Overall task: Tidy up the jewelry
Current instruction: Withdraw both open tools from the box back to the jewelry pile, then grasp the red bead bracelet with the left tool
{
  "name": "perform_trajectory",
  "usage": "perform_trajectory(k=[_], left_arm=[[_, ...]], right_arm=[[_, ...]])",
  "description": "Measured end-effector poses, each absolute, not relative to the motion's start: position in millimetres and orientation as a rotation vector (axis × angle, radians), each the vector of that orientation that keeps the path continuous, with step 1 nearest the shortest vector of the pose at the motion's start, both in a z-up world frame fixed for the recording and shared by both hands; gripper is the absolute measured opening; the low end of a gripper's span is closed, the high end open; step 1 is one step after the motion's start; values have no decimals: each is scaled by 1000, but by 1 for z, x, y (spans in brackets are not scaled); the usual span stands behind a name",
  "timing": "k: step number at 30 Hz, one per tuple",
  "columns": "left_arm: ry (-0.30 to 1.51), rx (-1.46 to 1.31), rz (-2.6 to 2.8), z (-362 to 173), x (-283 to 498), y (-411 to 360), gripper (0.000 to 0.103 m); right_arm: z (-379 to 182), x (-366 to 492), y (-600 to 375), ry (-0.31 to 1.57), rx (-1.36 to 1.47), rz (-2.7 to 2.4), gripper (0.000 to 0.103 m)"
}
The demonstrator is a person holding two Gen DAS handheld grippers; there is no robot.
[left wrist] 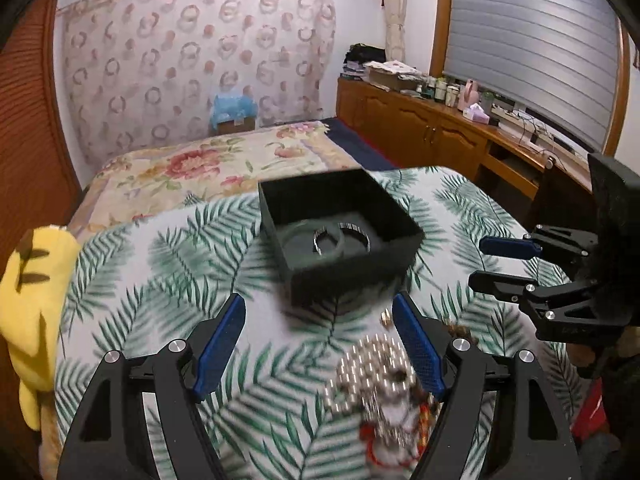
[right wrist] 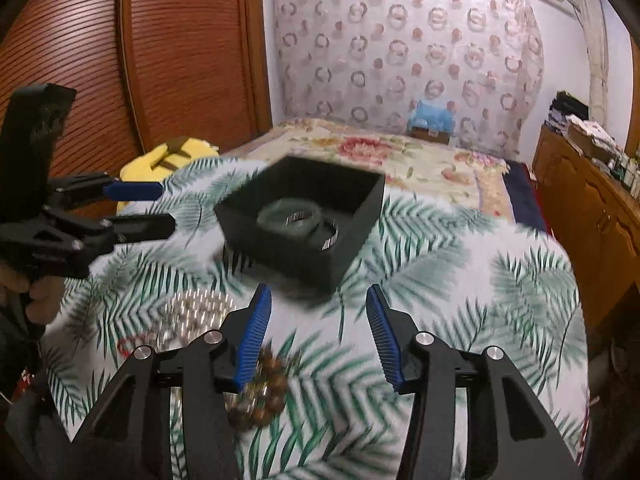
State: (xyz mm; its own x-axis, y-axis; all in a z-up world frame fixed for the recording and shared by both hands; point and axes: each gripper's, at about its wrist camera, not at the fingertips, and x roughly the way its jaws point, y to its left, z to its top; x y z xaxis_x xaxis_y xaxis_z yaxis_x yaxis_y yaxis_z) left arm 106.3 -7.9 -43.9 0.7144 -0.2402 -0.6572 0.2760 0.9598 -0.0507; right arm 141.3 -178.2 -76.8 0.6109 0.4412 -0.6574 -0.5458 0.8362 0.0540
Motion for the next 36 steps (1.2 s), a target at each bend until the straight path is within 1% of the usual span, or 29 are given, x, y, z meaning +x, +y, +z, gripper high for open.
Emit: perform_trajectory(k=[16, 26, 29, 33, 34, 36], left_arm=[[770, 76, -310, -69, 44, -18, 73], [803, 124, -339, -83, 37, -32, 72], [820, 143, -358, -92, 36, -37, 67], [846, 152, -351, -101, 37, -41, 55], [847, 156, -349, -102, 38, -42, 53], [839, 175, -339, -102, 39, -44, 48]], right_arm=[[-116, 74, -192, 756, -113, 543, 52], [-118, 79, -198, 764, -63, 550, 52], [-119, 79, -198, 769, -60, 556, 52], [-119, 80, -196, 771, -65, 559, 52], [-119, 80, -196, 771, -63, 559, 52], [-119, 80, -196, 770, -63, 558, 52]])
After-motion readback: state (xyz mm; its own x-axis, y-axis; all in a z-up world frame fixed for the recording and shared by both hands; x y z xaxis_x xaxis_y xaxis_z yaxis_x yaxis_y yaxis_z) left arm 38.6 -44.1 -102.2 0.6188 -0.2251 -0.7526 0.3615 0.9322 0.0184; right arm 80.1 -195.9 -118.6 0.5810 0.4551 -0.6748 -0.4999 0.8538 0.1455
